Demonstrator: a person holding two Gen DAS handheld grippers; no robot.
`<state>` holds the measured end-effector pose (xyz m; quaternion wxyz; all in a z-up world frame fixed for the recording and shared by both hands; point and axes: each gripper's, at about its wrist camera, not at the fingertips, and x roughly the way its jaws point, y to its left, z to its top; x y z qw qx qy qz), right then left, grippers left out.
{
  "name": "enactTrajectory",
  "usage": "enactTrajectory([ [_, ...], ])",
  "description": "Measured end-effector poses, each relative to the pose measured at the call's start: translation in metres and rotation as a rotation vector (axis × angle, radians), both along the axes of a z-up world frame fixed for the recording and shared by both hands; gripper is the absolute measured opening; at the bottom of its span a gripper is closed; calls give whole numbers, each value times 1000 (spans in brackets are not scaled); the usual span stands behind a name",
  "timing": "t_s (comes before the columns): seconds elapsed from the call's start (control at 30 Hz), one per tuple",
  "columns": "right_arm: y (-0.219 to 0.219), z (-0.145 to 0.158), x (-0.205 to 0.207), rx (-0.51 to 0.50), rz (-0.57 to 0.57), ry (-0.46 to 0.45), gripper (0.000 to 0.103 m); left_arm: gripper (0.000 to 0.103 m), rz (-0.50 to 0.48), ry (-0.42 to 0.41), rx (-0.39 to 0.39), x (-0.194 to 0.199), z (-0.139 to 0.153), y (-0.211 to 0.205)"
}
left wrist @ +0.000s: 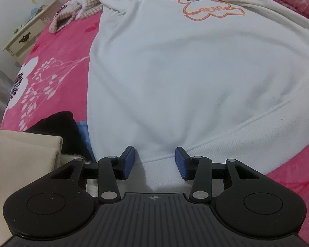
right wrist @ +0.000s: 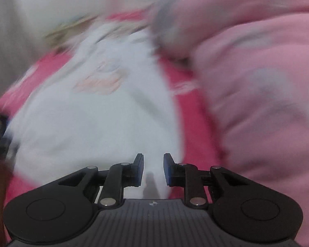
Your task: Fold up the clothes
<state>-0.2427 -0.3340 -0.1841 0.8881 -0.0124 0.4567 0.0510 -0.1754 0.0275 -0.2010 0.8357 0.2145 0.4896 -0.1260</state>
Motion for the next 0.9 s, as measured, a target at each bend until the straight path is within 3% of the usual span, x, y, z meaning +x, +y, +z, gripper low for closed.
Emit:
enactTrajectory([
  [0.07,16,-30,3,-107,48,116,20,44,-5,2,-6,1,1,1],
  [0.1,19,-32,2,-120,52,103,20,44,-4,7,-12,2,3,3],
  [0.33,38,39,32,-179,212,-37,24,44,-8,-7,-82,25,54,6],
  [0.4,41,60,58,-175,274,-52,35,44,0,12,-117,50,75,3],
  [0.47,49,81,92,-177,357,-53,39,44,10,29,-126,83,94,-4],
  [0.6,76,88,139,-203,453,-14,50,56,30,-2,-55,161,113,-18],
  [0.7,90,66,185,-201,410,5,50,56,68,-72,-21,212,100,-15],
  [0.8,78,44,212,-81,293,9,50,56,124,-133,-22,263,84,-8],
  [0.9,61,27,217,61,221,22,50,56,275,-141,-219,298,70,18],
])
